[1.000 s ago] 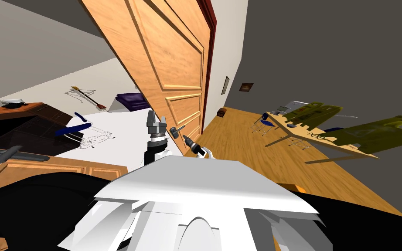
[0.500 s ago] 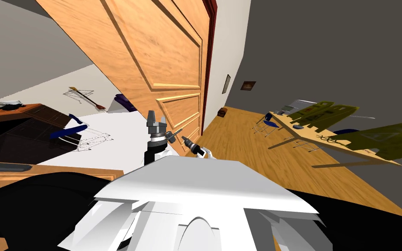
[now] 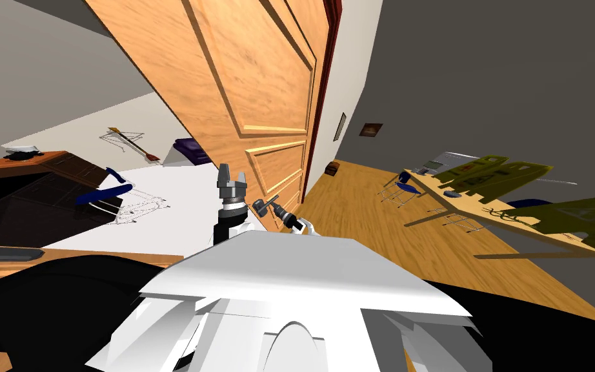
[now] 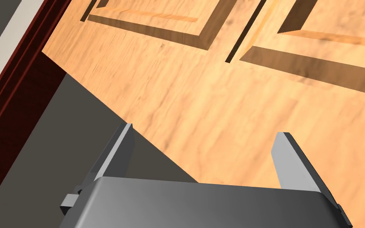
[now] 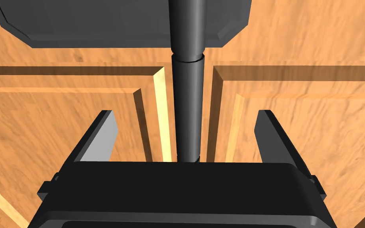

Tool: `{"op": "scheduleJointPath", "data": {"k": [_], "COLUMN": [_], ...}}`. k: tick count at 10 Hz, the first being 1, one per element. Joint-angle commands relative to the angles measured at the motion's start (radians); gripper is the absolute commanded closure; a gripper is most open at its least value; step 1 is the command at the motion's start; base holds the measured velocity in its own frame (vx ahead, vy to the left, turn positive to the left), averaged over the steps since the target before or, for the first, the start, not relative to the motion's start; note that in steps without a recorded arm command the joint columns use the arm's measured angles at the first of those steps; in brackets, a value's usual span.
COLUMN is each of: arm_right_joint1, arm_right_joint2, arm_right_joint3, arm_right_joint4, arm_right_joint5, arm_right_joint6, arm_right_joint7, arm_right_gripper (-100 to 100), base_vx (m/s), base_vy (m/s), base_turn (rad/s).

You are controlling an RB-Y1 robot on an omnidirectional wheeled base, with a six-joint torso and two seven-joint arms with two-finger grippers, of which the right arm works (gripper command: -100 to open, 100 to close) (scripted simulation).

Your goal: Push the door open

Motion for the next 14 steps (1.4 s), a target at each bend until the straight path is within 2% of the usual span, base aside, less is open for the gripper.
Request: {"op": "scheduleJointPath", "data": {"k": [1, 3, 4, 5, 10, 11, 12, 13, 14], "arm_right_joint1": [0.0, 0.0, 0.004, 0.004, 0.004, 0.005, 0.006, 0.006, 0.005], "arm_right_joint2": [0.01, 0.03, 0.021, 0.021, 0.021, 0.002, 0.003, 0.015, 0.014], "arm_right_joint3": [-0.006, -0.012, -0.009, -0.009, -0.009, -0.037, -0.042, -0.055, -0.048], "arm_right_joint4": [0.008, 0.016, 0.009, 0.009, 0.009, 0.014, 0.015, 0.017, 0.025], "arm_right_joint5": [0.001, 0.001, 0.002, 0.002, 0.002, 0.004, 0.004, 0.006, 0.006], "arm_right_joint6": [-0.001, -0.002, -0.001, -0.001, -0.001, 0.003, 0.004, 0.006, -0.001], "arm_right_joint7": [0.001, 0.003, 0.003, 0.003, 0.003, 0.013, 0.015, 0.019, 0.019], "arm_right_gripper": [-100, -100, -100, 100, 100, -100, -100, -100, -100], "base_vx": [0.093, 0.098, 0.042, -0.006, -0.008, -0.131, -0.197, -0.24, -0.113], "base_vy": [0.145, 0.142, 0.065, -0.009, -0.014, -0.054, -0.063, -0.046, -0.02], "base_turn": [0.022, 0.038, -0.002, -0.003, 0.001, -0.14, -0.107, -0.089, -0.016]}}
